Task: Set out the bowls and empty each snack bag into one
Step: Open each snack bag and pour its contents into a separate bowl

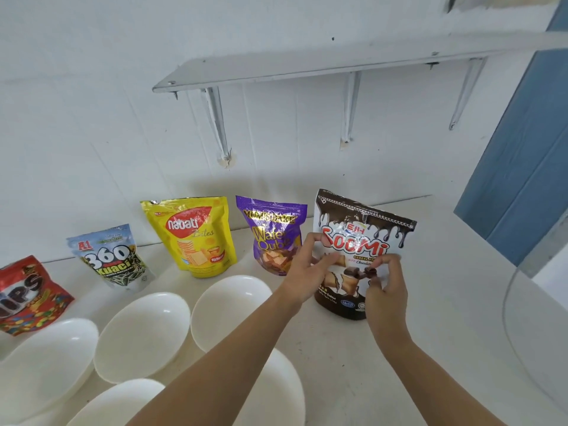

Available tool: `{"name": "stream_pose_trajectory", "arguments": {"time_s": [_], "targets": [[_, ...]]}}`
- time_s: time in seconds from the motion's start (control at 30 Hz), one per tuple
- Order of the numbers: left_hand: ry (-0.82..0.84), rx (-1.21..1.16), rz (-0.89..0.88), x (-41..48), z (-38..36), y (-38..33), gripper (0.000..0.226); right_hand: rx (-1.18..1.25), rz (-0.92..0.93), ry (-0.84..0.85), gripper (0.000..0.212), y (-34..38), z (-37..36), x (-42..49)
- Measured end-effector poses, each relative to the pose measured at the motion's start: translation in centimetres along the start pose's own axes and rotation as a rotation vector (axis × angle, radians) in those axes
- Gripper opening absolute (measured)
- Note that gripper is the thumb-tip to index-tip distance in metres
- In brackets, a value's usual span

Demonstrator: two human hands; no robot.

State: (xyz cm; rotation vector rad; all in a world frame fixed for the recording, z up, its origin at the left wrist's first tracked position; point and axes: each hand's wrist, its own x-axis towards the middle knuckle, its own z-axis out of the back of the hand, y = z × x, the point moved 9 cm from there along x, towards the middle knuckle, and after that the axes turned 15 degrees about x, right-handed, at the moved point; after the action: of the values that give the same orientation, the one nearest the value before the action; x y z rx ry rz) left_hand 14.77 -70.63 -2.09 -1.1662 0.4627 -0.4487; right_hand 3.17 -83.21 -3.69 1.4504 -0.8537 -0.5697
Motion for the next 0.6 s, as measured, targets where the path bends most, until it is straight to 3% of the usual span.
{"name": "stream_pose_trajectory", "arguments": {"time_s": [0.23,0.6], "targets": [[-0.133,-0.029,-0.117,-3.5,2.4,-0.1,0.02,0.159,-0.048,0.076,0.013,1.7,-1.3,-2.0],[-0.443,0.046,-0.265,-11.2,11.6,-5.3,0.016,0.28,0.096,0.278,0.014,10.9,-8.2,-5.0]]}}
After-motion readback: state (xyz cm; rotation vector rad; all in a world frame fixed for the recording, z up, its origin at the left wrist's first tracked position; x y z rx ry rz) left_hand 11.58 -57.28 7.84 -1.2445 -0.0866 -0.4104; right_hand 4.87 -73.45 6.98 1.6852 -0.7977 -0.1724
